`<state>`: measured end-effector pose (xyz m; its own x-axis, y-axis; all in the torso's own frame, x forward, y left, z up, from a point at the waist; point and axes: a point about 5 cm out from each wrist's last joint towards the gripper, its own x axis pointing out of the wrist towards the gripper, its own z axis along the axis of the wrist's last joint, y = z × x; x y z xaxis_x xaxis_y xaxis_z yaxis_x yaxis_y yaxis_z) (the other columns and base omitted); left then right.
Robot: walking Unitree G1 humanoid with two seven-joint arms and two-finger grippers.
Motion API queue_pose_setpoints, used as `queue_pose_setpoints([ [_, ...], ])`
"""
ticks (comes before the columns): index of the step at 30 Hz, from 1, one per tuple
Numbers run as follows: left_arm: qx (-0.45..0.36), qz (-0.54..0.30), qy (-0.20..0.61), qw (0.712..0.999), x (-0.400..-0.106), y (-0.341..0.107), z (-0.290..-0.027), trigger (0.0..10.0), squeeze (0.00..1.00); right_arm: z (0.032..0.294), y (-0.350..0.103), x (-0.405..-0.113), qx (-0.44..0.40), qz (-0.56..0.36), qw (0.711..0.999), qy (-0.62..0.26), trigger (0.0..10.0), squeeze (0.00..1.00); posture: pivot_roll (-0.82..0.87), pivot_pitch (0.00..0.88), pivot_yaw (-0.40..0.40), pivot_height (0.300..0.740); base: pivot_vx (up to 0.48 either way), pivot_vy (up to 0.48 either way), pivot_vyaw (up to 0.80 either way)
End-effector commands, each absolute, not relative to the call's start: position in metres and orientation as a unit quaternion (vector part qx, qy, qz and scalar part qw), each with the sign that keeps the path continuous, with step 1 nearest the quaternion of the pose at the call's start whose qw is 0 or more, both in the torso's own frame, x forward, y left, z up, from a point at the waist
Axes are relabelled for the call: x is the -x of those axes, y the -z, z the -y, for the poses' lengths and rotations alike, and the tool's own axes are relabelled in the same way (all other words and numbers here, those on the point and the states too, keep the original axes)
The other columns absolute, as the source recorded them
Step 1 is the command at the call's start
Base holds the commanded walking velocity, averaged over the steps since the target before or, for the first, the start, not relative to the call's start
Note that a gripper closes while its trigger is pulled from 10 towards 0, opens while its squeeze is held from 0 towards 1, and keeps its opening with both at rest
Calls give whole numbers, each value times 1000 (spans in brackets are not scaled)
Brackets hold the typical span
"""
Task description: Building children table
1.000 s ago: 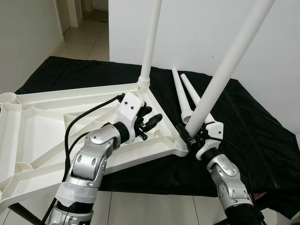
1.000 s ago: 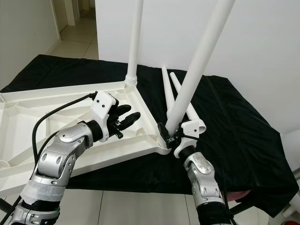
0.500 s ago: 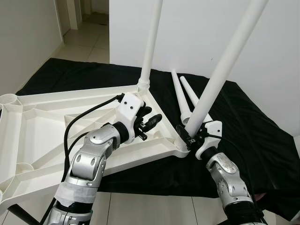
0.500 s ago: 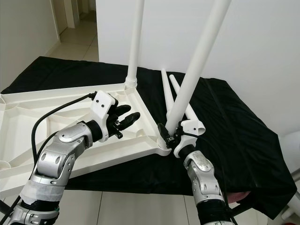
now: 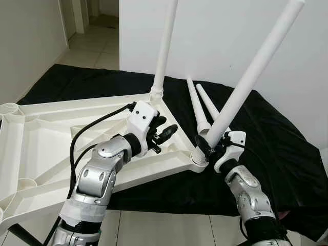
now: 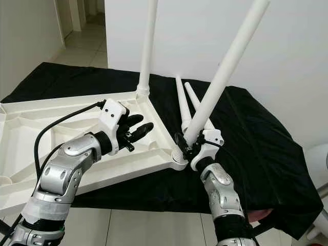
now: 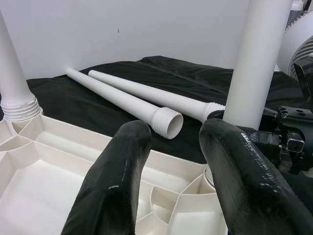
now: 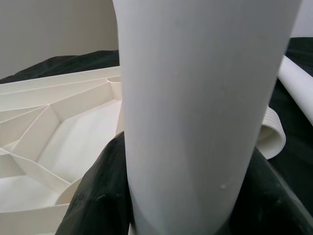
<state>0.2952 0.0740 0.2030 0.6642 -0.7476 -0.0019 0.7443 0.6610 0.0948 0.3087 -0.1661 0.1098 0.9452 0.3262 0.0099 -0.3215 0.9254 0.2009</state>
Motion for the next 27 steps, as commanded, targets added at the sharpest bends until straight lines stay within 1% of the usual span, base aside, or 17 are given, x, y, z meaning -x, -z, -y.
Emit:
queue_pose_setpoints([
  [1,-48,22,394,918,-295,-206,-72,10000,0,177,-68,-296,-101,-114,981,-120,10000,0,19,0,-93,740,0,0,0],
  [7,-49,23,393,918,-295,-206,-72,10000,0,170,-72,-288,-31,-63,985,-156,10000,0,20,0,-94,740,0,0,0],
  [12,-49,23,392,919,-295,-206,-72,10000,0,167,-73,-280,3,-28,984,-175,10000,0,20,0,-97,740,0,0,0],
  [14,-48,23,391,919,-295,-206,-73,10000,0,168,-73,-272,17,-6,982,-189,10000,0,20,0,-93,740,0,0,0],
  [20,-50,23,393,918,-295,-207,-73,10000,0,174,-66,-266,11,-6,983,-185,10000,0,21,0,-89,740,0,0,0],
  [27,-51,23,395,917,-295,-207,-73,10000,0,172,-58,-267,-4,-25,984,-177,10000,0,22,0,-85,740,0,0,0],
])
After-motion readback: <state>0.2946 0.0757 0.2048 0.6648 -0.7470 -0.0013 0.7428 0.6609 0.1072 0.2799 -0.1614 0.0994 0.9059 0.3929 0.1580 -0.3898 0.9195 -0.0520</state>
